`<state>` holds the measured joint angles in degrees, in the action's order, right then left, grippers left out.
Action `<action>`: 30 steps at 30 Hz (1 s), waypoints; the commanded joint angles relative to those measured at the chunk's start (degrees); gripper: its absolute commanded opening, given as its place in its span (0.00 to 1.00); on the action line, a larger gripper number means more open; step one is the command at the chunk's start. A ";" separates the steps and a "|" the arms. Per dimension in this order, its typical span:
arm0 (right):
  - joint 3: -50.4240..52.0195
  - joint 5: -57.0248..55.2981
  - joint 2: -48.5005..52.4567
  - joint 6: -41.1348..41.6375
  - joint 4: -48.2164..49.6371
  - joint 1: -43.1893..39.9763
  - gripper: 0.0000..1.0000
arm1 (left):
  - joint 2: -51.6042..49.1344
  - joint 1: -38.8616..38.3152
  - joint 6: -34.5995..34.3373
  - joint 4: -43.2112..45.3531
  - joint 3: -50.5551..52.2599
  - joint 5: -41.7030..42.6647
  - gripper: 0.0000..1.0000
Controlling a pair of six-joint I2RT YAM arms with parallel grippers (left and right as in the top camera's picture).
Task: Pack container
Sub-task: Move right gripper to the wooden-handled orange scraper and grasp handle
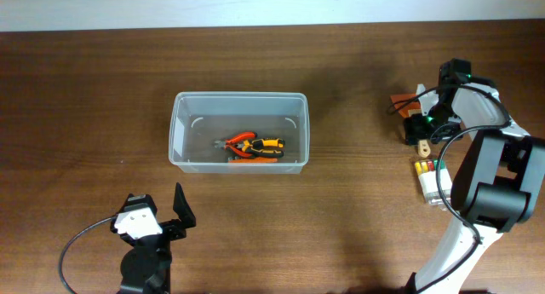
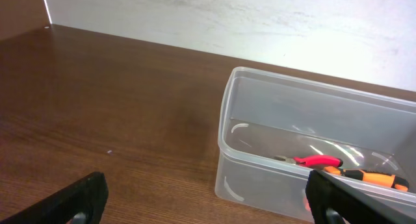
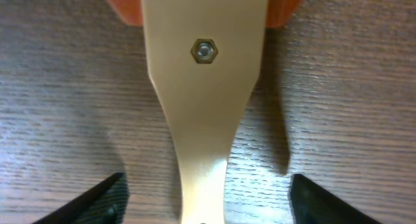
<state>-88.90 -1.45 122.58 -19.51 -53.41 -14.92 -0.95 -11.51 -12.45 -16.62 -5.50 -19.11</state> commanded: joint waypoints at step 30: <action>-3.10 5.75 0.79 -1.25 -1.64 4.59 0.09 | 0.17 -0.24 0.50 -0.09 0.15 -0.20 0.99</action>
<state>-89.71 3.14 122.87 -20.99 -54.68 -12.21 -0.95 -11.51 -12.45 -16.62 -5.50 -19.11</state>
